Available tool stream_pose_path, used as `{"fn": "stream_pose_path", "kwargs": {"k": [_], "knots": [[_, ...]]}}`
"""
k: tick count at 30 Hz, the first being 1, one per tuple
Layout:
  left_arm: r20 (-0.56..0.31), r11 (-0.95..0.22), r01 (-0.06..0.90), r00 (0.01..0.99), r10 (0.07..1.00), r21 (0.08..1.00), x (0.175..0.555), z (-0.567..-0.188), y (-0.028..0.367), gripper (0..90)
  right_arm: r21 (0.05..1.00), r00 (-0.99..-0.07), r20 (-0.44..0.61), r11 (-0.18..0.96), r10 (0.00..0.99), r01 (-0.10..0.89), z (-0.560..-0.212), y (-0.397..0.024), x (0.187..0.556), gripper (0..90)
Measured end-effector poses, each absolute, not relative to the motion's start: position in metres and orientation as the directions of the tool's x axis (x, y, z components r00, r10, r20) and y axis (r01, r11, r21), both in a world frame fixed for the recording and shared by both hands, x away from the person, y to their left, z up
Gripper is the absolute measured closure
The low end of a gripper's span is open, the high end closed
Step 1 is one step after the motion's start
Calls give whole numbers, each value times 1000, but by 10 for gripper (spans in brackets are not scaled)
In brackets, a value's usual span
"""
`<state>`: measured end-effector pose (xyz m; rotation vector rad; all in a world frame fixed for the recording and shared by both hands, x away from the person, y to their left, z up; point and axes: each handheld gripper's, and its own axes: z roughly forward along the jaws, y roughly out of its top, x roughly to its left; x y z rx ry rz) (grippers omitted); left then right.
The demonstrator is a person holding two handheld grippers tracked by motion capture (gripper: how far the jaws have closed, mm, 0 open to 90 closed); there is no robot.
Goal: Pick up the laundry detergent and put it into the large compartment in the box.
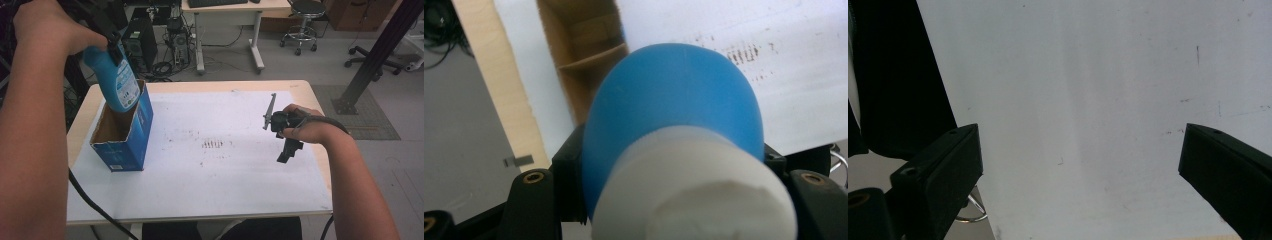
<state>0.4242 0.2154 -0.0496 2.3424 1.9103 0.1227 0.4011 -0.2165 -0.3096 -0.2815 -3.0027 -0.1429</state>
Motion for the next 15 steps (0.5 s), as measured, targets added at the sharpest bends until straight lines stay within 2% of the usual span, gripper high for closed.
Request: {"fn": "stream_pose_path", "kwargs": {"k": [15], "knots": [[31,-63,985,59,998,159,429,-55,236,377,88,-977,130,979,170,183,-312,-218,401,37]]}}
